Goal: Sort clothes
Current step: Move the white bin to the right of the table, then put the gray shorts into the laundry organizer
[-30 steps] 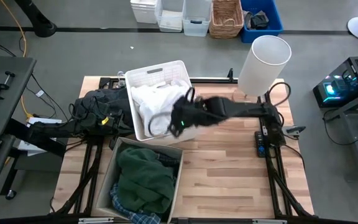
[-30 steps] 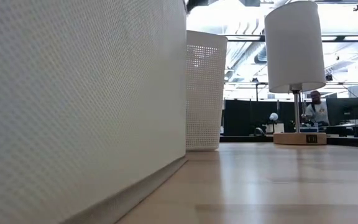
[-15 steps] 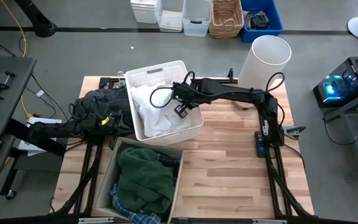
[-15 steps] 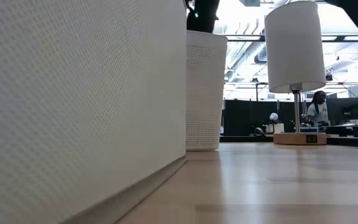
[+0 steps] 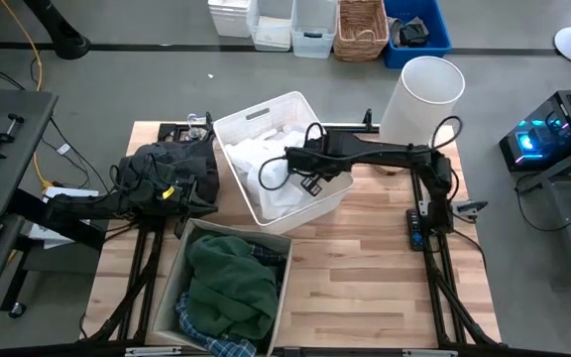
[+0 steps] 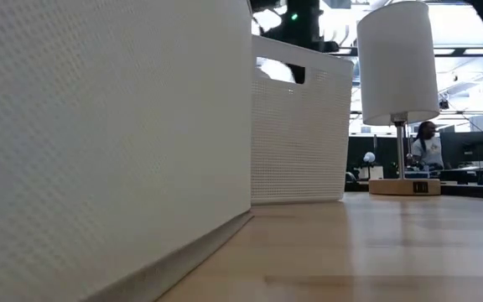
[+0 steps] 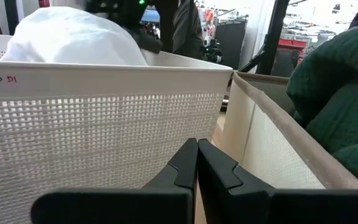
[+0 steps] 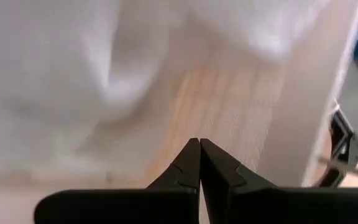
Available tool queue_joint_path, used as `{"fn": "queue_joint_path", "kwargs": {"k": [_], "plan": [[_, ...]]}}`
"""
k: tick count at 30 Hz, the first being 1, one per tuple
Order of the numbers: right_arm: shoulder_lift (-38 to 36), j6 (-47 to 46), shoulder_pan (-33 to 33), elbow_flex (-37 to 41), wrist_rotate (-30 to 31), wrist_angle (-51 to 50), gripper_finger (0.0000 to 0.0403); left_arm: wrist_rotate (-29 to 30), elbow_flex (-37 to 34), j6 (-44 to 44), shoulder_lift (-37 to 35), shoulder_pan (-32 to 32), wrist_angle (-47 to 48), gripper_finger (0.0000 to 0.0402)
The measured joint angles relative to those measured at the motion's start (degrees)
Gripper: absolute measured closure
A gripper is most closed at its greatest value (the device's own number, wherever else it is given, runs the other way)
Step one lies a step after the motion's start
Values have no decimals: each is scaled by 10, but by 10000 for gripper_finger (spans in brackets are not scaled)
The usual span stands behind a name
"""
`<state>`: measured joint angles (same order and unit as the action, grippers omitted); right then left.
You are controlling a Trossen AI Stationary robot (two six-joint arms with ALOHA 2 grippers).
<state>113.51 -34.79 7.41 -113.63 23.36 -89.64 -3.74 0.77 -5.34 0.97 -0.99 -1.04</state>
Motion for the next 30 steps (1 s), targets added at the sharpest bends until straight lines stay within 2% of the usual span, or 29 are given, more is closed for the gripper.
{"fn": "queue_joint_path", "kwargs": {"k": [3,10,16,22,25,27,30], "plan": [[-41,-35,-19,51,-11,-3,402,0,0,0,0,0,0,401],[-193,-172,-58,266,-75,71,403,-1,0,0,0,0,0,401],[-292,-323,-121,364,-101,88,403,-1,0,0,0,0,-1,401],[-347,-456,-214,399,-151,86,403,-2,0,0,0,0,0,401],[-352,-504,-258,395,-148,83,403,-1,0,0,0,0,0,401],[-354,-529,-276,375,-112,83,403,-1,0,0,0,0,0,401],[-355,-543,-279,326,-15,83,403,-1,0,0,0,0,0,401]]}}
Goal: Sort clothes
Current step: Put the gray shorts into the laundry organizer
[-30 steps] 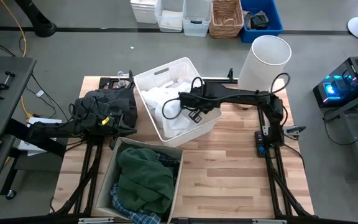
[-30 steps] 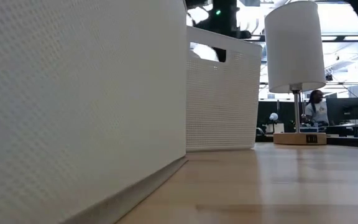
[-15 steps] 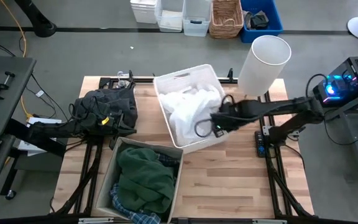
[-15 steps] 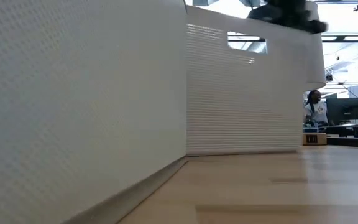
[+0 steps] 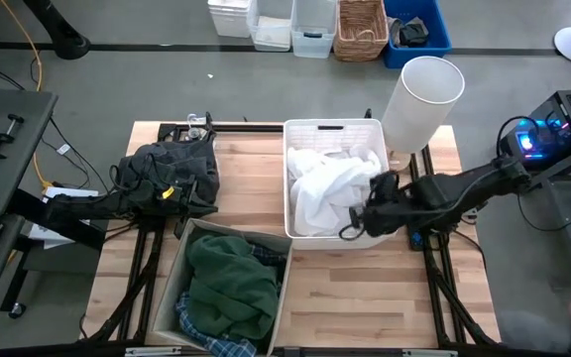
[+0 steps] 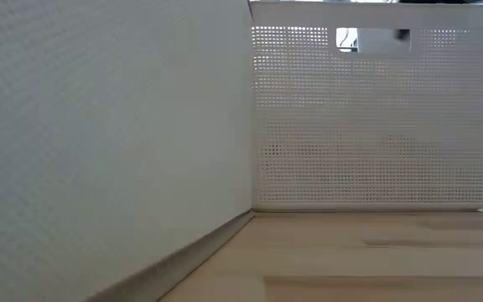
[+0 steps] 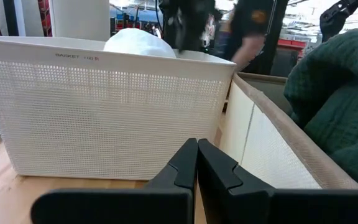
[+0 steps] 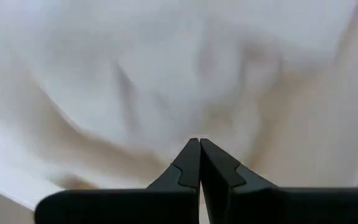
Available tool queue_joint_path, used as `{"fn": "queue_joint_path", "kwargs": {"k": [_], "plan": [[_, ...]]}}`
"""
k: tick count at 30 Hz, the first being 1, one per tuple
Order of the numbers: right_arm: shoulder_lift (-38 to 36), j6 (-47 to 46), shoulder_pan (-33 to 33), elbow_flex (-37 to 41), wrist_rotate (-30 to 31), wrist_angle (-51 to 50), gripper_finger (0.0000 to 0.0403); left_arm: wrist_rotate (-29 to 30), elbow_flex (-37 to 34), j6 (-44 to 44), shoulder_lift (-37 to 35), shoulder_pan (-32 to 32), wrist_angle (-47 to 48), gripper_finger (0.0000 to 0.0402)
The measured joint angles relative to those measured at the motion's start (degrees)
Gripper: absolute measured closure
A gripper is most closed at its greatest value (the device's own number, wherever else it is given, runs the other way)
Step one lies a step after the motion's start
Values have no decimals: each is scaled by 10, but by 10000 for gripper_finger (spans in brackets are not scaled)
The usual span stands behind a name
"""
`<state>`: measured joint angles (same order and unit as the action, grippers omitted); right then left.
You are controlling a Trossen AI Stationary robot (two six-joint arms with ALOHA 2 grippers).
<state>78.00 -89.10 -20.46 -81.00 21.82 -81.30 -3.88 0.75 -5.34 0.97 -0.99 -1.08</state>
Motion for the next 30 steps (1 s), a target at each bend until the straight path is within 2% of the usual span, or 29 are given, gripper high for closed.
{"fn": "queue_joint_path", "kwargs": {"k": [4,6,10,18,21,23,26,28,30], "plan": [[0,66,12,-68,141,32,403,0,0,0,0,0,0,401],[0,118,27,-97,169,47,403,0,0,0,0,0,0,401],[-1,213,55,-127,171,63,403,0,0,0,0,0,0,401],[0,354,118,-130,153,62,403,4,0,15,0,0,-7,401],[-3,417,132,-130,119,62,403,8,-1,-8,2,-1,-98,401],[-5,456,141,-130,106,66,403,37,-1,-34,6,0,-232,401],[-7,503,157,-130,102,82,403,149,5,-67,24,-1,-426,401],[-7,528,171,-130,92,105,403,199,30,-42,45,-2,-451,401],[-7,536,184,-130,79,122,403,239,83,-40,89,-4,-380,401]]}}
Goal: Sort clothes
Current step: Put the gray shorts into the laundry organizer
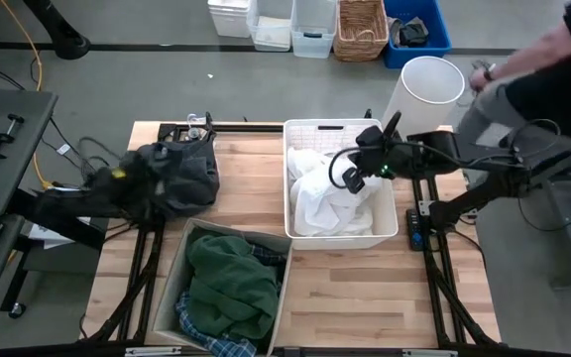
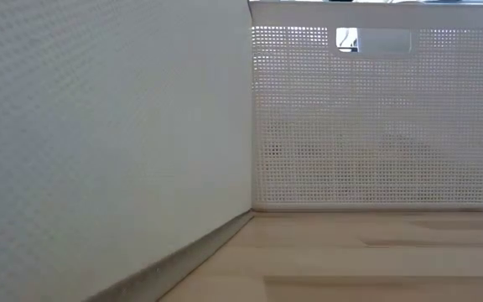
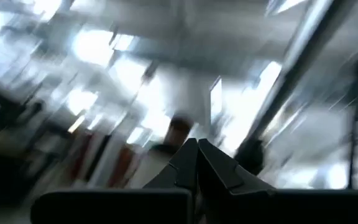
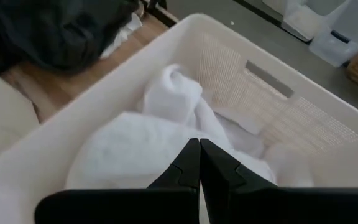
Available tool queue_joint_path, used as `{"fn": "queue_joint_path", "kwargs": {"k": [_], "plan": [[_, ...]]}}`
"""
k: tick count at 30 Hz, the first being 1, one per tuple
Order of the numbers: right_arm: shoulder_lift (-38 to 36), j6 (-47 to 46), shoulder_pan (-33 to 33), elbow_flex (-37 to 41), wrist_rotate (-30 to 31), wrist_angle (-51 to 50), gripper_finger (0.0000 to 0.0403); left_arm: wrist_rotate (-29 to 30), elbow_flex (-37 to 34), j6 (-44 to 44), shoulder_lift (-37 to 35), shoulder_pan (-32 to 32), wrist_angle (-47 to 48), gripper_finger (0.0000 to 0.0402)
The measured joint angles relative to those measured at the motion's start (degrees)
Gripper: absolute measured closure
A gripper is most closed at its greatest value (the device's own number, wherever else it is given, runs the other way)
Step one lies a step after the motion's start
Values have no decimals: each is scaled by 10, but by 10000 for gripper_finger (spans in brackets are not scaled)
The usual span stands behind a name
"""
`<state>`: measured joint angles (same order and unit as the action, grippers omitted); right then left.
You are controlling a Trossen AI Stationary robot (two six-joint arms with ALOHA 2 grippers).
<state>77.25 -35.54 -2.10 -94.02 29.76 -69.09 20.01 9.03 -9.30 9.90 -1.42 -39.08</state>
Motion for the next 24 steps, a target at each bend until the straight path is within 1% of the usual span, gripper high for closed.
{"fn": "queue_joint_path", "kwargs": {"k": [3,5,8,10,12,13,15,17,20,22,24], "plan": [[0,0,20,0,-4,22,403,41,102,-37,94,-21,175,401],[0,-6,33,0,-4,38,403,50,190,-75,148,-46,302,401],[0,-17,51,0,-4,61,403,40,349,-96,205,-88,555,401],[0,-19,59,0,-4,72,403,51,447,-98,246,-116,737,401],[0,-20,62,0,-4,82,403,75,530,-131,289,-144,869,401],[1,-20,63,0,-4,86,403,73,560,-138,311,-157,921,401],[3,-20,62,0,-4,95,403,49,608,-136,351,-183,979,399],[7,-19,62,0,-4,99,403,42,630,-140,385,-204,1000,390],[11,-14,62,0,-5,100,403,27,634,-115,436,-226,1016,364],[15,-2,62,0,-17,99,403,22,633,-111,474,-248,1068,338],[20,9,62,0,-30,98,403,-10,632,-121,516,-269,1115,308]]}}
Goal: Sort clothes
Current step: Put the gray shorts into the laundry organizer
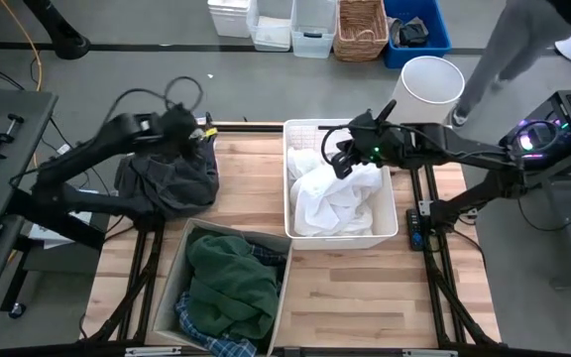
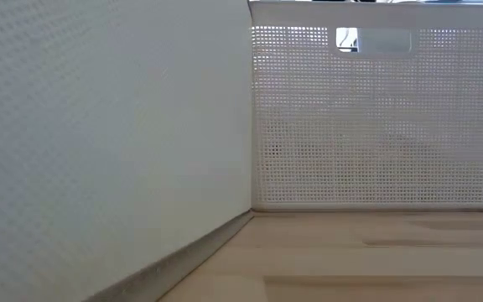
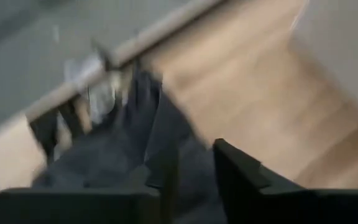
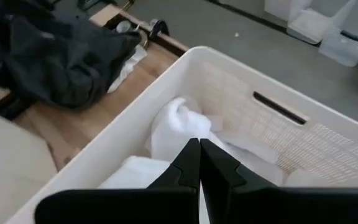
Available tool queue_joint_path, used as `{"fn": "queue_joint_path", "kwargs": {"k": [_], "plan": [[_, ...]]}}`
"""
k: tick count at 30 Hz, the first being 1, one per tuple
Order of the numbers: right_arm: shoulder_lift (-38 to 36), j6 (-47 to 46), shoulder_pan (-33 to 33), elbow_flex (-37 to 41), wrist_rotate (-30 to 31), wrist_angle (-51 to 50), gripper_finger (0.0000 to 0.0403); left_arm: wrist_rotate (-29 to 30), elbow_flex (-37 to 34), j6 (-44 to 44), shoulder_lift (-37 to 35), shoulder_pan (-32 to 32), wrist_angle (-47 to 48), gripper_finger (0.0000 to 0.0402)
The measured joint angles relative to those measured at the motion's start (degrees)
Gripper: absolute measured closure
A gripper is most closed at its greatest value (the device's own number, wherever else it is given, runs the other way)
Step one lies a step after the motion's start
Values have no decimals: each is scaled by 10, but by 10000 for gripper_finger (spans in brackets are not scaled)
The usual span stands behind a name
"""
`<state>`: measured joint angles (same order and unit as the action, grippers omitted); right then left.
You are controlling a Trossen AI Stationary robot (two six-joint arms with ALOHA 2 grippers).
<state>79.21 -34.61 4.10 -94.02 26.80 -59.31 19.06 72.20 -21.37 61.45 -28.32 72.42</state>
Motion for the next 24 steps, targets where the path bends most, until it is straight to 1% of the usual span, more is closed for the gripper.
{"fn": "queue_joint_path", "kwargs": {"k": [2,5,8,11,14,16,18,21,24], "plan": [[3,13,0,0,-13,-1,403,-34,-2,-17,37,-17,33,275],[8,32,0,0,-18,-2,403,-83,-3,-11,98,-35,72,228],[14,48,0,0,-18,-3,403,-93,-3,-4,152,-49,102,186],[19,56,0,0,-22,-5,403,-75,-3,-19,194,-60,132,155],[20,67,0,0,-31,-8,403,-47,-3,-41,215,-66,150,141],[20,67,0,0,-31,-9,403,-41,-14,-43,215,-67,132,138],[20,72,0,0,-31,-9,403,-44,-40,-39,213,-71,103,138],[20,77,0,0,-31,-8,403,-68,-89,-40,212,-86,73,137],[20,76,0,0,-31,-8,403,-69,-140,-50,212,-109,35,137]]}}
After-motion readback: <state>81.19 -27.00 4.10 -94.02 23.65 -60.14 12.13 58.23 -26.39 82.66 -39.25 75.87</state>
